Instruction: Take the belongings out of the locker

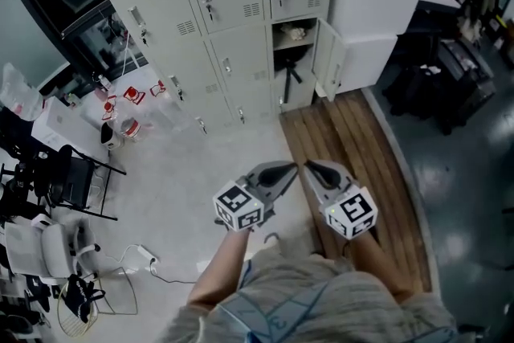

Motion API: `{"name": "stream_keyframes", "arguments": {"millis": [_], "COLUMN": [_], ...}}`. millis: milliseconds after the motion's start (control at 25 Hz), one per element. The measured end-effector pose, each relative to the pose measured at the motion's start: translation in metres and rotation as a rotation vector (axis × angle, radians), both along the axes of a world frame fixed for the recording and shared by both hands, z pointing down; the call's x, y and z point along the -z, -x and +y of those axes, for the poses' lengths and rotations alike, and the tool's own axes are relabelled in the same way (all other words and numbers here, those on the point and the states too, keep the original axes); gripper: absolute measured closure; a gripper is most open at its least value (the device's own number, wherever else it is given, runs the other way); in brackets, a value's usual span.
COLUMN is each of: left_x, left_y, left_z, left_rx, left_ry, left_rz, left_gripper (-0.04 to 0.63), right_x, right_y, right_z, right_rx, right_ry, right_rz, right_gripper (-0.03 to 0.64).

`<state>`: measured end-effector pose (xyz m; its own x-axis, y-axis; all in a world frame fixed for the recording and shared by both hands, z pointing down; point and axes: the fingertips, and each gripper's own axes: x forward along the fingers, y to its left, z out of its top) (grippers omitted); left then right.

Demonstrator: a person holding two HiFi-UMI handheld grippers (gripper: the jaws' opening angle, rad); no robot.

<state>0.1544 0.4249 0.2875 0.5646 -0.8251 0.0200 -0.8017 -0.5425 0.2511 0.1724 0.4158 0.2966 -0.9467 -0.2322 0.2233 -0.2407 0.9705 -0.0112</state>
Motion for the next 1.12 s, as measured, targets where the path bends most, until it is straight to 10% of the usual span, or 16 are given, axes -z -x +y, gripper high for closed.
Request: {"name": "stream_keyframes", "arguments": {"millis": [520, 1120], "left_x": [-0.029, -0.035], "left_y": [0.05, 0.094], "left_z": [-0.038, -0.198], "left_rx": [-0.043, -0.049], "left_ry": [0.039, 0.072], "left_rz": [0.059, -0.016], "left_gripper": [0.592, 0.592], "right_x": [-0.015, -0.024], "right_y": [0.045, 0.097], "right_z": [-0.04, -0.203], "right_rx": [-0.075, -0.025], "right_ry": [0.039, 0.066], "right_rz": [0.007, 0.002], "right_gripper": [0.617, 0.617]}}
